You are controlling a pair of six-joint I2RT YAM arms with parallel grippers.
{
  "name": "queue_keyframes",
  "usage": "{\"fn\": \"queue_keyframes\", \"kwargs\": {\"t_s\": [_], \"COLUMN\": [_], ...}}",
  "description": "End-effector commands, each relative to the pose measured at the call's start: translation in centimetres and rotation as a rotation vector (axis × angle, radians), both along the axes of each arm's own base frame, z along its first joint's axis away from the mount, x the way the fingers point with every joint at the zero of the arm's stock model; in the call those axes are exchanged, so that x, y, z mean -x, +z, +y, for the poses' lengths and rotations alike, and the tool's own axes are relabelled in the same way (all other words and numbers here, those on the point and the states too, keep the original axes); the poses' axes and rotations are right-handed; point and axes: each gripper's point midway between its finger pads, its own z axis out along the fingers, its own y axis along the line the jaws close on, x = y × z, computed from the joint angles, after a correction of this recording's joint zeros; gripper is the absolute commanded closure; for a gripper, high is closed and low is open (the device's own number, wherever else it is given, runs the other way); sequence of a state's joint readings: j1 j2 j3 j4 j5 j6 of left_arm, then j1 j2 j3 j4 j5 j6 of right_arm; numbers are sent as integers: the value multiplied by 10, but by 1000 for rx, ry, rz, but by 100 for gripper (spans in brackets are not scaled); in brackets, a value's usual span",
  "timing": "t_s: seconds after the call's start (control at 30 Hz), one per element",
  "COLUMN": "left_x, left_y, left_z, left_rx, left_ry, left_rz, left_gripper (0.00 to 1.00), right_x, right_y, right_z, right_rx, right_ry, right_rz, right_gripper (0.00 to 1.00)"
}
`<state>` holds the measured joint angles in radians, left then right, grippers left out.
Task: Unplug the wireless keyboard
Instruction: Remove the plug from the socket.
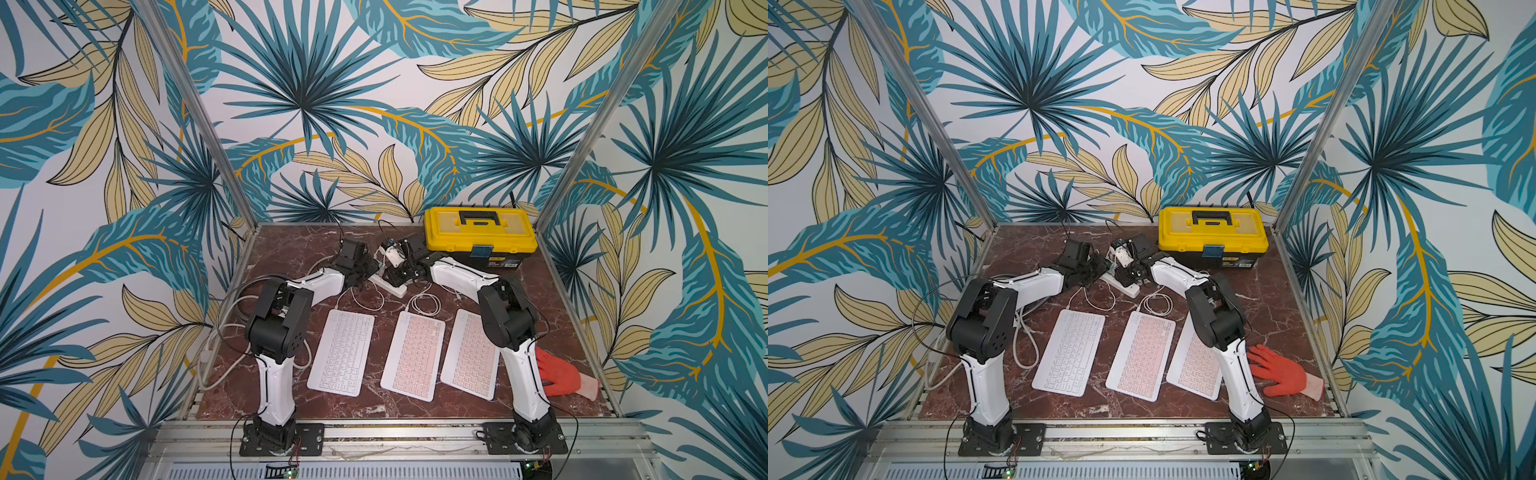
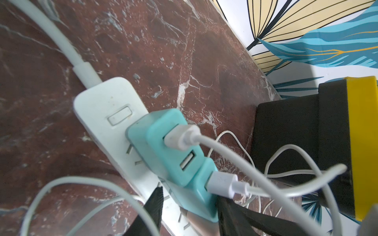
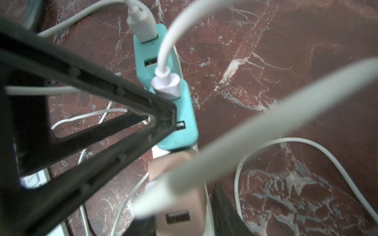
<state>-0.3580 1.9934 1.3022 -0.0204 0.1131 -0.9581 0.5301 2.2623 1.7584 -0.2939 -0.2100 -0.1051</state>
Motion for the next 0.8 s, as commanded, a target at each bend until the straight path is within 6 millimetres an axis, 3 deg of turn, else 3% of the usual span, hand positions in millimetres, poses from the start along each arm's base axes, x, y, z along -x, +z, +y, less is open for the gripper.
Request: {"fn": "queue_keyframes", "kwargs": {"t_s": [0.0, 0.37, 0.77], "left_x": [29, 40, 47], "left_y": [-39, -50, -62], "left_z": [14, 17, 18], "left_rx": [-69, -69, -73], "left_ry": [-5, -6, -5], "left_rz": [142, 176, 209], "left_gripper": [55, 56, 56], "right_x": [6, 1, -1], "right_y": [-11, 3, 22], "right_z": [0, 8, 7], "right_rx": [11, -66, 223], "right_ry": [3, -10, 42], "right_rz": [58, 37, -279], "right_gripper": [61, 73, 76]}}
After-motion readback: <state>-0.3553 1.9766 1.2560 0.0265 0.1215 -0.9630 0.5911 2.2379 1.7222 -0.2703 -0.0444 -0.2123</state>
